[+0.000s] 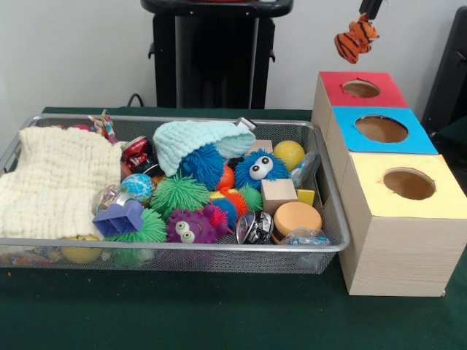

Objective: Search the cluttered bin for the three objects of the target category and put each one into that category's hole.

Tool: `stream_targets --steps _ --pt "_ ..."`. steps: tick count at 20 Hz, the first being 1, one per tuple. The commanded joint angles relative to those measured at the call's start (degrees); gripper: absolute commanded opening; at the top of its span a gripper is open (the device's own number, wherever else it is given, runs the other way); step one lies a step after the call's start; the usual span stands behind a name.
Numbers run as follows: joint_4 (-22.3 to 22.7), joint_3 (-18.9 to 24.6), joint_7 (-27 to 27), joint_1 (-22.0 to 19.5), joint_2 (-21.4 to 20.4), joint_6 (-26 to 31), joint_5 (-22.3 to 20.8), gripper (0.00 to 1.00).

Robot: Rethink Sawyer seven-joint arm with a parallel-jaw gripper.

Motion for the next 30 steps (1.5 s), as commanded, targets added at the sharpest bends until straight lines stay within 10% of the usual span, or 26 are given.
stream_targets --steps 1,30 --pt "0.45 3.73 13.76 -0.23 2.17 -1.27 0.41 0.00" --pt "-2.11 5.70 18.26 4.69 9.45 -4.50 7.74 0.00"
